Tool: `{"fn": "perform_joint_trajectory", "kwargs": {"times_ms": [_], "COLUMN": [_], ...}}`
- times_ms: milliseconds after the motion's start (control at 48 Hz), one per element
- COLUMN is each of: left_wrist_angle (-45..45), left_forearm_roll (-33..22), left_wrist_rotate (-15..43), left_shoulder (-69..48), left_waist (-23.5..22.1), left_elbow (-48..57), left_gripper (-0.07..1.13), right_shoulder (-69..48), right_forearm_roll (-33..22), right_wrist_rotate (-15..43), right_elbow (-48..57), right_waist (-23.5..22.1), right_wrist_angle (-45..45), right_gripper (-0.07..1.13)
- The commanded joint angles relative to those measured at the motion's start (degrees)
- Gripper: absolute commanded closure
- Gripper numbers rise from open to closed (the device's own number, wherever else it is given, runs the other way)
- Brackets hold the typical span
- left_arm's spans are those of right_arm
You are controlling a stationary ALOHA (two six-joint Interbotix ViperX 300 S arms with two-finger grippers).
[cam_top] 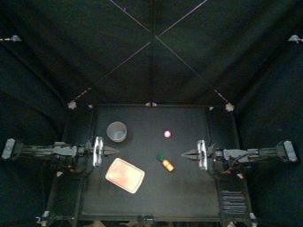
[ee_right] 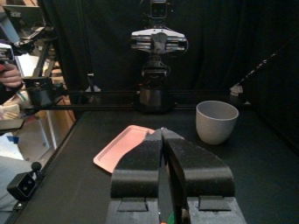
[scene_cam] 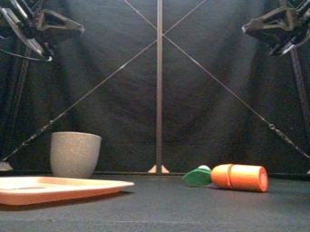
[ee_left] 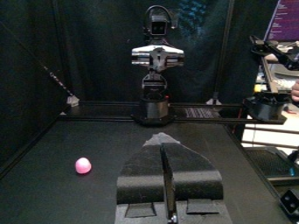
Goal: Pick the pink ball then place it on the pink plate
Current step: Pick the pink ball
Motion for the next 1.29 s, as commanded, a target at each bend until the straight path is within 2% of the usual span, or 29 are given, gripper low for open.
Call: {"fn": "perform_joint_trajectory", "kwargs": {"times_ms": [21,208,312,375,479,583,646,938,1292], "left_wrist_angle": [-1.5,-3.1,-3.3,-3.3,-3.3,-3.3,-3.3,-4.0,-4.0], "left_forearm_roll": [0.0,0.0,0.0,0.0,0.0,0.0,-0.1,-2.6,-2.8], "left_wrist_rotate": [0.3,0.3,0.3,0.2,0.2,0.1,0.0,0.0,0.1], "left_shoulder": [0.8,0.8,0.8,0.8,0.8,0.8,0.8,0.7,0.8], "left_waist": [1.7,4.1,4.4,4.4,4.3,4.4,4.5,4.4,4.3], "left_elbow": [-1.5,-1.2,-1.2,-1.2,-1.1,-0.6,-0.1,1.4,2.2], "left_gripper": [1.07,1.07,1.07,1.07,1.07,1.07,1.07,1.07,1.07], "right_shoulder": [1.8,9.3,14.6,17.9,23.7,28.9,32.6,49.1,61.5], "right_forearm_roll": [0.2,0.1,-0.4,-0.8,-0.6,-0.1,0.7,1.0,-4.7], "right_wrist_rotate": [-0.1,0.3,0.0,0.2,0.3,0.4,0.4,-0.4,-0.5], "right_elbow": [-1.4,-2.3,-1.9,-1.5,-1.0,-1.5,-2.8,-9.8,-17.7], "right_waist": [-3.7,-14.7,-19.9,-22.3,-24.9,-25.6,-25.6,-25.6,-30.1], "right_wrist_angle": [-0.6,-1.6,-2.2,-2.8,-5.9,-8.9,-9.2,-8.8,-5.5], "right_gripper": [1.03,0.97,0.85,0.72,0.40,0.11,-0.02,0.00,0.00]}}
